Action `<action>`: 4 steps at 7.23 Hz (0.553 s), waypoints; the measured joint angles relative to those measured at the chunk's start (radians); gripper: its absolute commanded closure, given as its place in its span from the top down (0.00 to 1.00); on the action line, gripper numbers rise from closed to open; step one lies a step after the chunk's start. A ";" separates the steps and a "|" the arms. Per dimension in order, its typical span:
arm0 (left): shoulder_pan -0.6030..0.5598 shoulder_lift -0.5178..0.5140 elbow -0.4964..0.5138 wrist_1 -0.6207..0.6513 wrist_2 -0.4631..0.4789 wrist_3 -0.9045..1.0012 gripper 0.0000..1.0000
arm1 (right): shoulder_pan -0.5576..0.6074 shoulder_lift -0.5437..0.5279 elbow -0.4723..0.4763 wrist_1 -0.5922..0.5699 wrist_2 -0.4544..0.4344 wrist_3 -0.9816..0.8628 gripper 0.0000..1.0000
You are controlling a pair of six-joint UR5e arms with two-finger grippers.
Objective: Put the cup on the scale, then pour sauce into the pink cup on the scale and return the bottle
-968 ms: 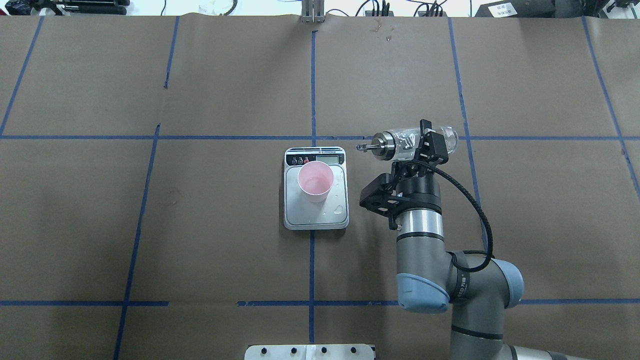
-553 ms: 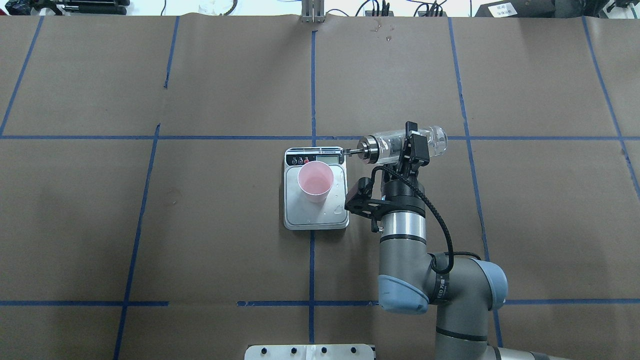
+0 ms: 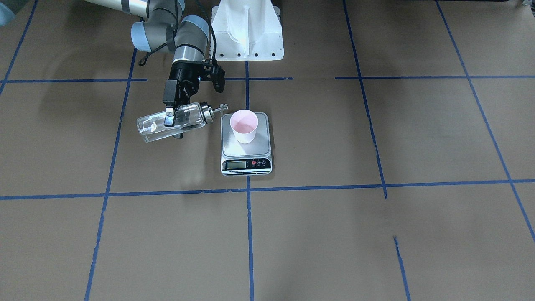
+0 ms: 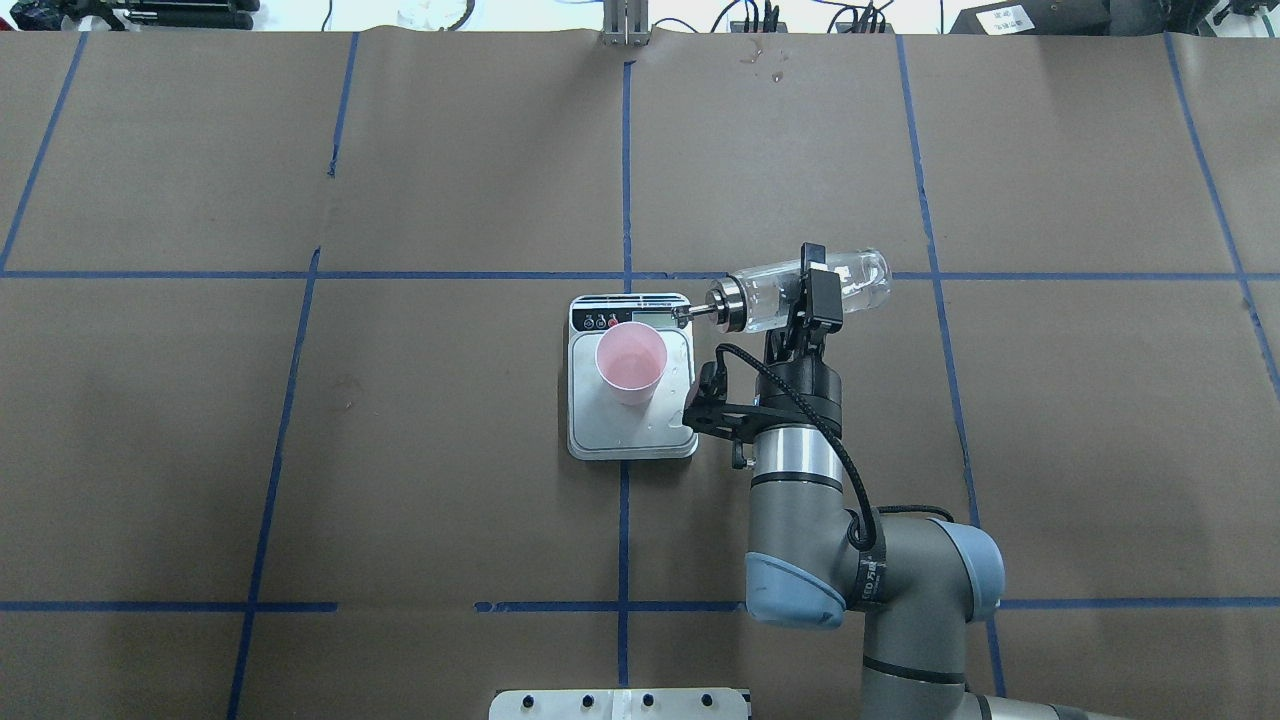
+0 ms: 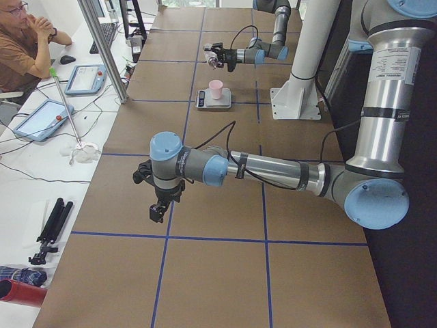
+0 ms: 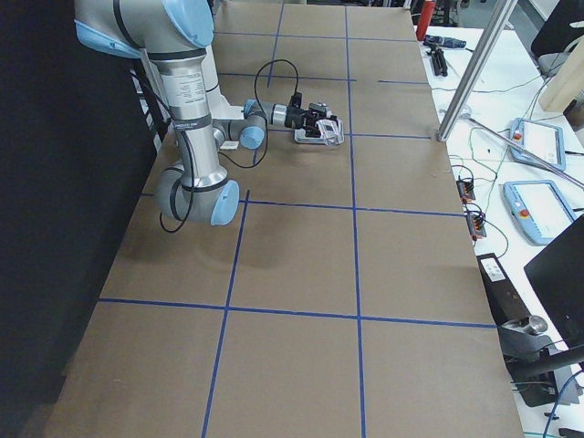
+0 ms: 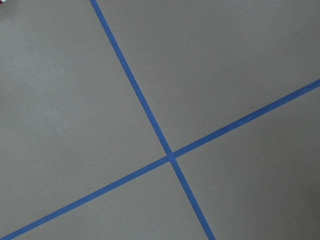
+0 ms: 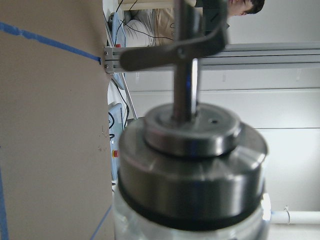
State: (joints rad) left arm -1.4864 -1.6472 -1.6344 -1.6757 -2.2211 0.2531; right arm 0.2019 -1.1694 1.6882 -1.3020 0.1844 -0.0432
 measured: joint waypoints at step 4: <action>0.000 -0.003 0.011 -0.002 0.000 0.000 1.00 | -0.002 0.044 -0.058 0.000 -0.027 -0.044 0.00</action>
State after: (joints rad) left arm -1.4864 -1.6498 -1.6238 -1.6776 -2.2212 0.2531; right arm 0.1995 -1.1252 1.6299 -1.3023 0.1578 -0.0867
